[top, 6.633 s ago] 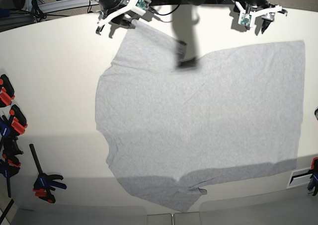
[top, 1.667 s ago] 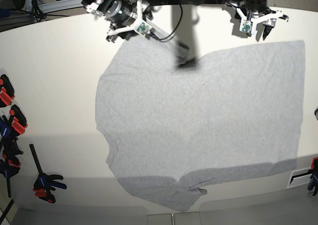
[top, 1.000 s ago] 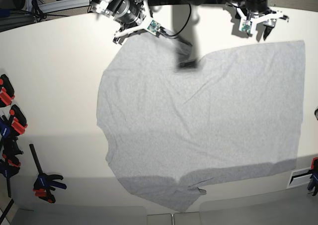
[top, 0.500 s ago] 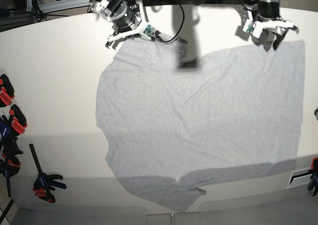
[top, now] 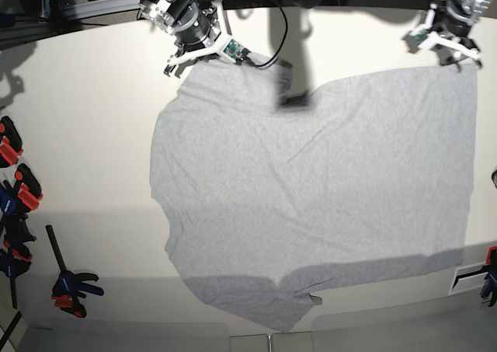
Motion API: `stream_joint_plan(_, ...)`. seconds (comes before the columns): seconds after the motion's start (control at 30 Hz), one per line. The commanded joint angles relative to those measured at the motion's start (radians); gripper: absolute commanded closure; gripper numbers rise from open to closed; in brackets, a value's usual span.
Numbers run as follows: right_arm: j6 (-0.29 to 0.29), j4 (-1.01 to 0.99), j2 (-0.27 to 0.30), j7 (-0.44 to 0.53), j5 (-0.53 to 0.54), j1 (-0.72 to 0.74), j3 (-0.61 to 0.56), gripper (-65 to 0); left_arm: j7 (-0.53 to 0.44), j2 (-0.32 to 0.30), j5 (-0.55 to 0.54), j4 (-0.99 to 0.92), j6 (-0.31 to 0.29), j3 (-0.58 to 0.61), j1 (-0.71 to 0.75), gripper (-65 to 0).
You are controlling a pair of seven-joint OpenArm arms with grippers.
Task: Fold the T-shirt properly
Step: 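Move the left gripper to the opposite shoulder corner and grasp it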
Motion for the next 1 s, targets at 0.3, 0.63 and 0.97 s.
stream_joint_plan(0.3, 0.007, -0.017, 0.014, -0.088, -0.019, -0.009, 0.004, 0.0, -0.15, -0.053, -0.043, -0.239, 0.01, -0.01, -0.076, -26.0)
stream_joint_plan(0.63, 0.007, -0.017, 0.014, -0.088, -0.019, -0.009, 0.004, 0.0, -0.224, -0.053, -0.165, -0.284, -0.237, -0.01, -0.215, -26.0)
stream_joint_plan(0.97, 0.006, -0.017, 0.014, -0.088, -0.019, -0.009, 0.004, 0.0, -0.289, -0.053, -0.214, -0.393, -0.281, -0.009, -0.266, -26.0)
